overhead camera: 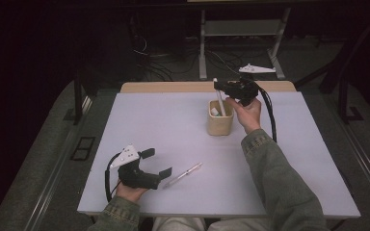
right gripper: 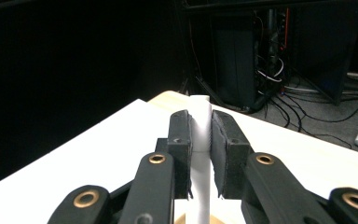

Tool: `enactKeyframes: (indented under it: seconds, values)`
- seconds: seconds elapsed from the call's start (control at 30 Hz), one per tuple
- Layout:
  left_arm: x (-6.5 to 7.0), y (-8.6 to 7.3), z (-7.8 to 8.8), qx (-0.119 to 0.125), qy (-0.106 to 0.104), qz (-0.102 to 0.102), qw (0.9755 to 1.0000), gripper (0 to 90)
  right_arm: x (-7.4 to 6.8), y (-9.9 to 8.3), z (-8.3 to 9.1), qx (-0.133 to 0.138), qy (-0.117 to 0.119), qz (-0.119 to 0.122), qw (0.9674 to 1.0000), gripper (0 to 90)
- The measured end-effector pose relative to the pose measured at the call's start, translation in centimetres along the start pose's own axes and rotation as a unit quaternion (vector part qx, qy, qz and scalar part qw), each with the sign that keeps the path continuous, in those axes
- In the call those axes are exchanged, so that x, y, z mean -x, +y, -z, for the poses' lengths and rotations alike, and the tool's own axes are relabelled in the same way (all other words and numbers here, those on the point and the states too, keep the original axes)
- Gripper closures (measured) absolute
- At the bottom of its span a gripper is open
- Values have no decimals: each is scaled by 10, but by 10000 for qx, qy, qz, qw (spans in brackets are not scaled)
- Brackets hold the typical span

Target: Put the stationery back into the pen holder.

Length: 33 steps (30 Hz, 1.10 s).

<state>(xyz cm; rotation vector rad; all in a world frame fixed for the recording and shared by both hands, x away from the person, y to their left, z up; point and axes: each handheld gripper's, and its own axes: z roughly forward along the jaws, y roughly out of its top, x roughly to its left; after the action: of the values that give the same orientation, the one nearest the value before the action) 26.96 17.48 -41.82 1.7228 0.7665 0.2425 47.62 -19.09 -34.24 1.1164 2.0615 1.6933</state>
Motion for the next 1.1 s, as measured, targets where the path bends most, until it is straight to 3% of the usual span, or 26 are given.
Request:
enactKeyframes:
  seconds: [0.57, 0.93, 1.1]
  values:
    - [0, 0, 0, -17, 8, -11, 10000, 0, -1, -19, 1, -196, 4, -90, 9998, 778]
    - [0, 0, -1, -34, 7, -14, 10000, 0, -6, -27, 6, -428, -95, 16, 9990, 766]
    - [1, -1, -1, -44, 3, -25, 10000, 0, -11, -30, 6, -620, -250, 154, 9976, 617]
